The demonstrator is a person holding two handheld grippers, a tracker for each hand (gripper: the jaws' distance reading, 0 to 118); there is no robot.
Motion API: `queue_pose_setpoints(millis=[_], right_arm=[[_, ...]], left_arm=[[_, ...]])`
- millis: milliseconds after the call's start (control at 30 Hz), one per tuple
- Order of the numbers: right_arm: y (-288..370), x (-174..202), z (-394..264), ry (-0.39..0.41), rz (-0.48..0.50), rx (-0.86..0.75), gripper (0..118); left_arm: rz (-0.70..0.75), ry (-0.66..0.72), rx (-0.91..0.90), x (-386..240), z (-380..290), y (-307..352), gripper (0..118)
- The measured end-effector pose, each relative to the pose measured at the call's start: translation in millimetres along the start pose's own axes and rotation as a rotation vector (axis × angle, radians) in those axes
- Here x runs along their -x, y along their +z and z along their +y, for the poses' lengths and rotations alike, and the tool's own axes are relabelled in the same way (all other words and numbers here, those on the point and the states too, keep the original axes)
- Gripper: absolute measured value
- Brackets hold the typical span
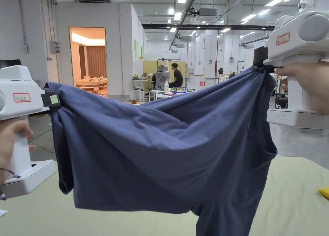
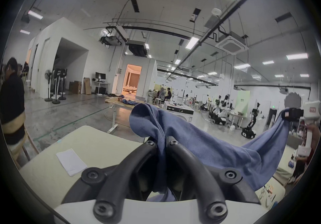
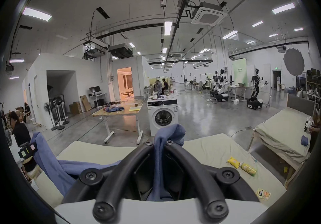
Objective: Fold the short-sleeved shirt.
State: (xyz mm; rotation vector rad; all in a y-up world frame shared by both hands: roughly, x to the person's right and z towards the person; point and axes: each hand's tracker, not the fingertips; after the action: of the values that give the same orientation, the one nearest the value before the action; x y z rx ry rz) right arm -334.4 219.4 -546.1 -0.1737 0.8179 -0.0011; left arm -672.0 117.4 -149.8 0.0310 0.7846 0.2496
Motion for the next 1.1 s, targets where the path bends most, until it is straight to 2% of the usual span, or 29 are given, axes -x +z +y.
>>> queue_pose_setpoints(millis=[67,200,300,400,533,600,667,733,867,1000,1100], right_arm=[[-18,1,-11,0.036,-0.028,-0.010,1],[-43,-4,-60,0.028,-0.044,0.009,1],[-51,-11,-135,0.010,-0.038,0.093,1],[-52,-24,-233,-0.020,-0.017,0.273,1],[-6,-46,-375,-0.039,-0.030,0.483,1],[20,-61,-425,0.018,-0.012,0.563,1],[61,-71,-460,0.003,0.000,0.592,1],[102,-83,-478,-0.073,0.046,0.602,1],[180,-94,-489,-0.025,0.042,0.580,1],[227,-107,-490,-0.073,0.058,0.608,1],[250,-111,-488,-0.063,0.064,0.629,1]], left_arm=[[0.014,0.009,-0.006,2,-12,-19,0],[0.035,-0.035,0.028,8,-55,-43,0],[0.085,0.003,0.157,19,-119,-49,0],[0.142,0.094,0.299,36,-202,-34,0],[0.169,0.162,0.551,65,-320,11,0],[0.164,0.124,0.629,69,-355,43,0],[0.149,0.150,0.669,71,-376,80,0],[0.114,0.186,0.664,72,-379,116,0],[0.073,0.008,0.714,61,-372,184,0],[0.071,0.026,0.735,59,-363,238,0],[0.057,0.048,0.799,59,-361,267,0]])
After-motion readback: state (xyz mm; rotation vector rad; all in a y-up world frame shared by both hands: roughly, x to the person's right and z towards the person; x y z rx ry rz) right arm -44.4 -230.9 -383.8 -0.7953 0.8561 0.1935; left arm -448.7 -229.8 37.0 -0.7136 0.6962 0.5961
